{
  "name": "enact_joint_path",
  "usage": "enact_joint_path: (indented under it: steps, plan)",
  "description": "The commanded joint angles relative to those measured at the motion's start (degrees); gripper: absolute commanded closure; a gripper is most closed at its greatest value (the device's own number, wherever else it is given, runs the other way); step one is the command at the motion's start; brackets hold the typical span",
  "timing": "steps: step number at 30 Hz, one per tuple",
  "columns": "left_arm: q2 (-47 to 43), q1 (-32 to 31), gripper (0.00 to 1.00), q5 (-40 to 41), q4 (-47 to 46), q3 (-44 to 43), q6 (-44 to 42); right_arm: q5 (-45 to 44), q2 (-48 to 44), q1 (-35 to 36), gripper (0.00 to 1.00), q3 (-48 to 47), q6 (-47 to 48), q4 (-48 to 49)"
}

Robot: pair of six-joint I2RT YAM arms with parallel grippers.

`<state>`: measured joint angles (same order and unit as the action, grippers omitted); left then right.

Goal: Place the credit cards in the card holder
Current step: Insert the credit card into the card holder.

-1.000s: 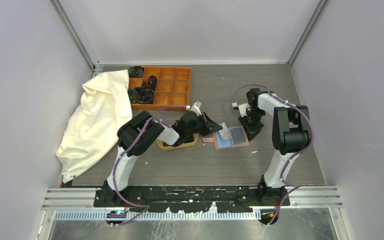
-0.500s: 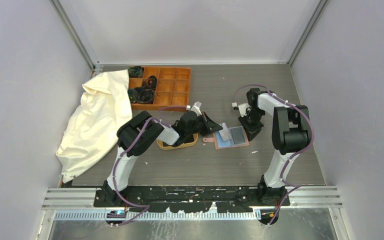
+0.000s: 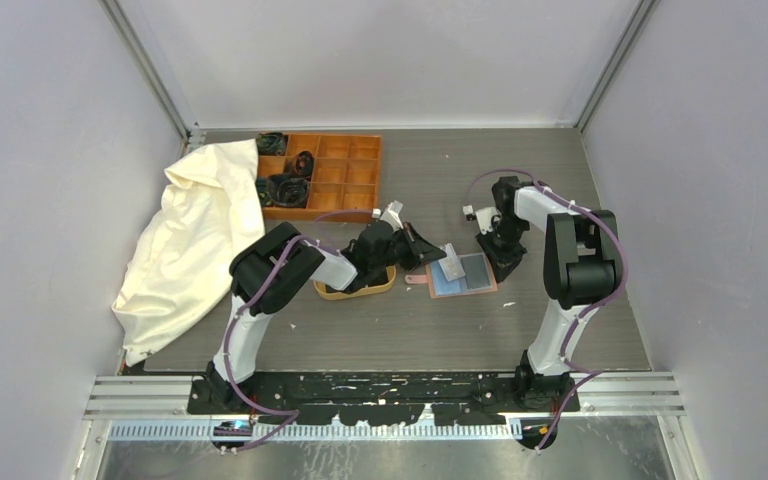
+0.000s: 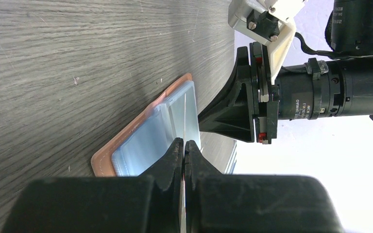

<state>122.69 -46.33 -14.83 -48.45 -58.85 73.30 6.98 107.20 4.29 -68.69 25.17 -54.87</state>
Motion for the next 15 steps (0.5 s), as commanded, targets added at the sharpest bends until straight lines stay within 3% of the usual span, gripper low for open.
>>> enact_joint_path:
  steps: [1,15]
  plan:
    - [-1.0,0.0,1.00,-0.3,-2.6,-1.5,-0.6,1.5,0.7,0.5,0.84,-0.9,0.5,-0.3]
    - [0.8,0.1,1.00,0.3,0.0,-2.7,-2.4,1.6,0.6,0.6,0.84,-0.9,0.5,-0.4]
